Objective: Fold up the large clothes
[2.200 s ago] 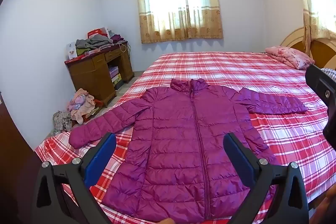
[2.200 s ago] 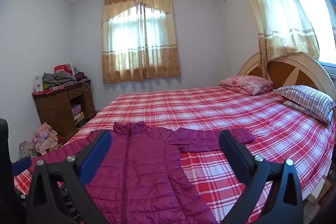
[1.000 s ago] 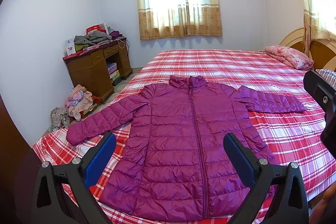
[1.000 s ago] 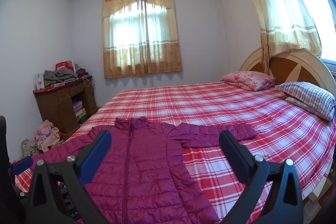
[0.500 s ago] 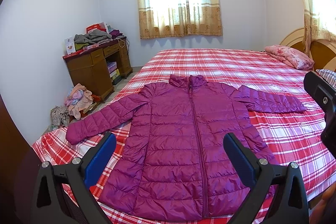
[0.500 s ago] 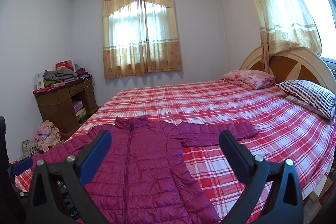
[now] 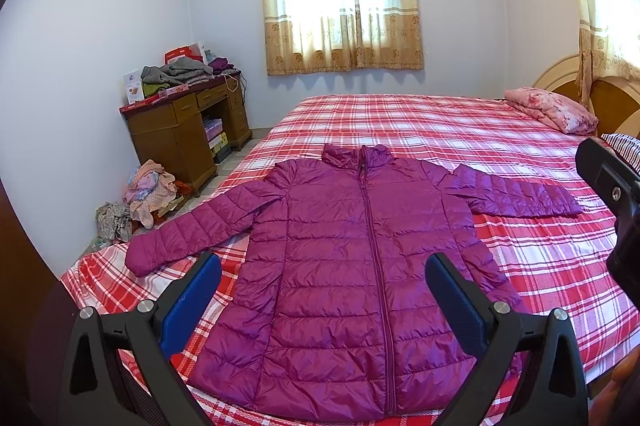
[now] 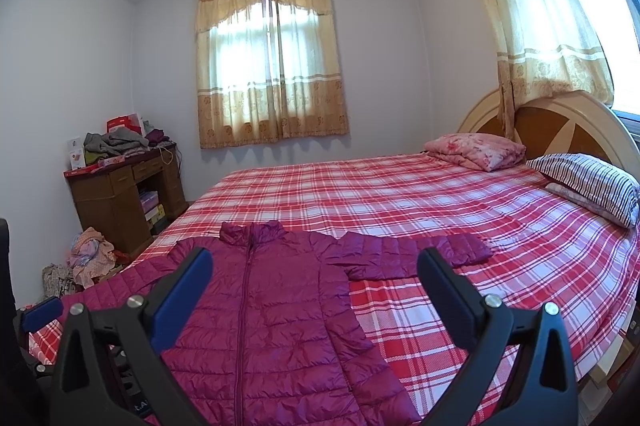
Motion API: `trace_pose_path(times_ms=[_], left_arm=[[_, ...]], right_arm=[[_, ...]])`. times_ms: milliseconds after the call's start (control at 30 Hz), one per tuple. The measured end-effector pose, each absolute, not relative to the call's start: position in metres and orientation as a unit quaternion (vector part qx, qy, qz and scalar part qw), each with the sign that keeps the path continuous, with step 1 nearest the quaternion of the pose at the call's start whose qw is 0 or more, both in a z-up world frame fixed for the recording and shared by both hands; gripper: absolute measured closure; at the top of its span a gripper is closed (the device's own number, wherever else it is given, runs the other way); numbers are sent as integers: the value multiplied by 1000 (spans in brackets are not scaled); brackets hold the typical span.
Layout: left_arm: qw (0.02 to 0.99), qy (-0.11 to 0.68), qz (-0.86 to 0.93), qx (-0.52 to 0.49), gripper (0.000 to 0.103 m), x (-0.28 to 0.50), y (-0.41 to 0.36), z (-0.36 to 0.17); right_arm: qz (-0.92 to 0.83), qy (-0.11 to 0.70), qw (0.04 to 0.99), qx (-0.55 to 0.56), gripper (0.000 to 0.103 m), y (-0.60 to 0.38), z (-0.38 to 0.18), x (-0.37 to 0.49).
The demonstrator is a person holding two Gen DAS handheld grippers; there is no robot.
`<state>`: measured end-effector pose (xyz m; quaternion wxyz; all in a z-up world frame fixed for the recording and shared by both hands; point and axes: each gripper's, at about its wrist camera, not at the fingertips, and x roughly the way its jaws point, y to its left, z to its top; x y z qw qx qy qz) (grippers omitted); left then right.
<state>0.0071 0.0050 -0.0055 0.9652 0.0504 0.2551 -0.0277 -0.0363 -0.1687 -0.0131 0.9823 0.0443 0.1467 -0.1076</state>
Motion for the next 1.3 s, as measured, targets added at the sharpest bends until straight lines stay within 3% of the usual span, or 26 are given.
trace_pose_path(times_ms=[1300], left_arm=[[965, 255, -28, 48, 1, 9, 4, -2]], right_arm=[[-107, 149, 982, 44, 0, -164, -4, -33]])
